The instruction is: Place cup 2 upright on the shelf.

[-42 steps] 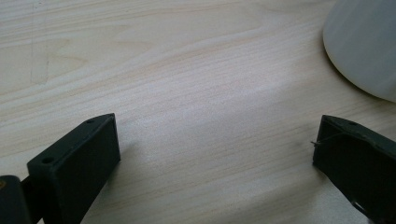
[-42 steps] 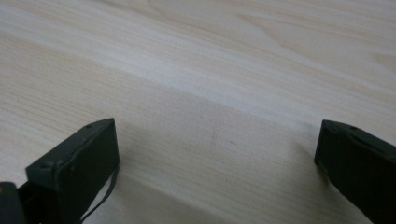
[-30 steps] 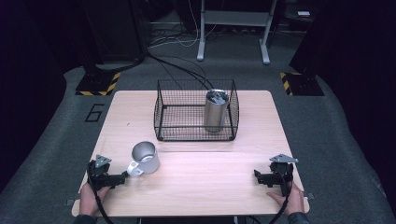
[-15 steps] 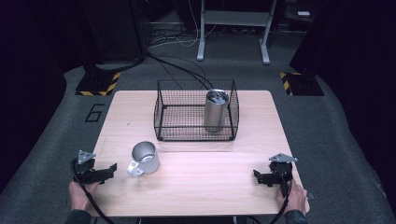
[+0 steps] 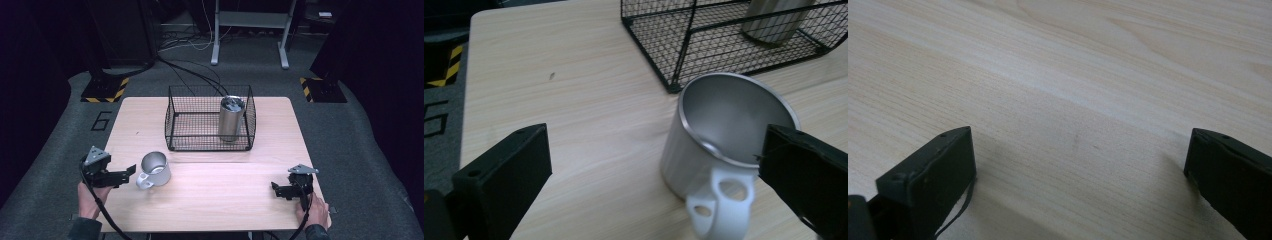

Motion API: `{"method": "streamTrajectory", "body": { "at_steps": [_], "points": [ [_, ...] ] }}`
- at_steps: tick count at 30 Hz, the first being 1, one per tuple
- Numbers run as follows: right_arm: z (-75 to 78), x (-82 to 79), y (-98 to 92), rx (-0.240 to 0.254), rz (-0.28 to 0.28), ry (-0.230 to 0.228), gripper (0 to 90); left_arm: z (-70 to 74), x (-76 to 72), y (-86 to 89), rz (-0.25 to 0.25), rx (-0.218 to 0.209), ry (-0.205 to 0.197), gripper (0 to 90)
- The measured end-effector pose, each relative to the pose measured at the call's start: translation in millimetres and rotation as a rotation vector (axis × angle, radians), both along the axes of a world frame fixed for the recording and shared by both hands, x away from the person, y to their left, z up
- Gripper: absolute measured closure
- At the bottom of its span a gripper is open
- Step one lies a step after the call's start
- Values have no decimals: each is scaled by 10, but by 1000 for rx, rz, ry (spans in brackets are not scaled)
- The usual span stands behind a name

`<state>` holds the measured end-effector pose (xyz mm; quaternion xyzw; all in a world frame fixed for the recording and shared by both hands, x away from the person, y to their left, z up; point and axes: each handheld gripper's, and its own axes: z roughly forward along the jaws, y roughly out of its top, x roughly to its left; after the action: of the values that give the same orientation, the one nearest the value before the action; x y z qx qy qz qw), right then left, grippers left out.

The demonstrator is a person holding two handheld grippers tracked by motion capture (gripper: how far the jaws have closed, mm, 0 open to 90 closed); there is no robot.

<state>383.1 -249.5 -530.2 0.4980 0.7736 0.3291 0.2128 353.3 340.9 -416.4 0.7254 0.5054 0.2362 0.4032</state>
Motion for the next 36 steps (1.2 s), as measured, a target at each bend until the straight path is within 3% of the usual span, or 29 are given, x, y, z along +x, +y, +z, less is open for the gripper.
{"method": "streamTrajectory", "body": {
  "at_steps": [5, 11, 12, 14, 15, 18, 23, 32, 33, 36],
  "points": [
    [0, 2, -4, 0, 4, -1, 0, 13, 48, -255, -56, 23, 12, 0],
    [0, 2, -4, 0, 4, -1, 0, 13, 48, -255, -56, 23, 12, 0],
    [0, 2, -4, 0, 4, -1, 0, 13, 208, -548, -99, 86, 68, 0],
    [-1, 2, -6, 0, 6, -1, 0, 13, 208, -548, -99, 86, 68, 0],
    [1, 0, -3, 3, 4, 2, 0, -13, 263, -601, -109, 100, 94, 0],
    [1, 0, -4, 3, 4, 2, 0, -76, 311, -656, -115, 112, 112, 0],
    [1, 0, -4, 3, 4, 2, 0, -155, 347, -692, -119, 125, 126, 0],
    [1, 1, -4, 4, 4, 2, 0, -253, 456, -766, -97, 180, 158, 51],
    [1, 0, -4, 3, 4, 2, 0, -261, 455, -769, -85, 165, 167, 53],
    [0, 0, -5, 3, 4, 2, 0, -247, 452, -785, -72, 181, 181, 56]
  ]
}}
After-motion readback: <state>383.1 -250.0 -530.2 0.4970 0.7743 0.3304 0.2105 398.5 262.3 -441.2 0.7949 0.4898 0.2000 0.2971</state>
